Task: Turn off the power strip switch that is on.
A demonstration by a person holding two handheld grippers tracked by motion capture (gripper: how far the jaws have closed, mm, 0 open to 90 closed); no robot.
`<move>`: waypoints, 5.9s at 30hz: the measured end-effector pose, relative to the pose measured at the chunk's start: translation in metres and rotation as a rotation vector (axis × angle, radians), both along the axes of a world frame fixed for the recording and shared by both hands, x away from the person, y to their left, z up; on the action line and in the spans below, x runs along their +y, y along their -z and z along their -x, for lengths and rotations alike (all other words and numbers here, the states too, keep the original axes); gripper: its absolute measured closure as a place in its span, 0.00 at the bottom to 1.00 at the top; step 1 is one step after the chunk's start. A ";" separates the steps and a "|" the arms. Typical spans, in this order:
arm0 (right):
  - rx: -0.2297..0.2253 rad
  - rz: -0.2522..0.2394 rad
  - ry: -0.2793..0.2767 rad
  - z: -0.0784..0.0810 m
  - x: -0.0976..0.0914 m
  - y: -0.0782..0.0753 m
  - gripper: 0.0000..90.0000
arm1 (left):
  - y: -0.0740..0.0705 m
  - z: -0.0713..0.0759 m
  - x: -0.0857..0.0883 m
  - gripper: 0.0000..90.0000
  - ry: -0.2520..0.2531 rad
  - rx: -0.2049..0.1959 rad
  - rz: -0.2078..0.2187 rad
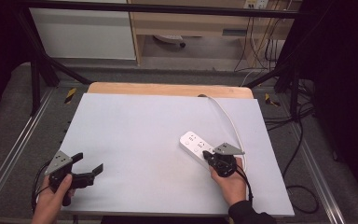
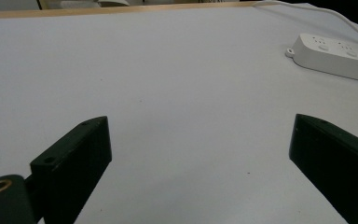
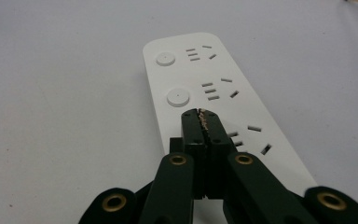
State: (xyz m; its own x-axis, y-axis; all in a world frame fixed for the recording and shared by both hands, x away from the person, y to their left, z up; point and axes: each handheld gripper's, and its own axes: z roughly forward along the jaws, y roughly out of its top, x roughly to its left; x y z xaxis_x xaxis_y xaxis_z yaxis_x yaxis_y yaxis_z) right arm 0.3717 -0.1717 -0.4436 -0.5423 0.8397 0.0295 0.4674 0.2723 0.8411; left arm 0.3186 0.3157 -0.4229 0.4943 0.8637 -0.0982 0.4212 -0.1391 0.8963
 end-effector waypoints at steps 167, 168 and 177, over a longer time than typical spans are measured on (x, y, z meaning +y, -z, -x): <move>-0.163 -0.164 0.088 0.006 -0.030 -0.041 0.03 | 0.003 -0.001 -0.004 0.06 0.006 0.034 -0.025; -0.167 -0.162 0.089 0.007 -0.031 -0.042 0.02 | 0.003 0.000 -0.004 0.06 0.009 0.031 -0.026; -0.210 -0.167 0.130 0.011 -0.043 -0.050 0.02 | 0.003 0.000 -0.003 0.06 0.005 0.031 -0.021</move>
State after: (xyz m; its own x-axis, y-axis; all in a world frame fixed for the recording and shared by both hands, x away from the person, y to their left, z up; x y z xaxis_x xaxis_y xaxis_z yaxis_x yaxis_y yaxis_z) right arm 0.3609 -0.2147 -0.3931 -0.4394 0.8954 0.0714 0.3004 0.0716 0.9511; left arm 0.3186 0.3131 -0.4259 0.4960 0.8631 -0.0952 0.4477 -0.1602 0.8797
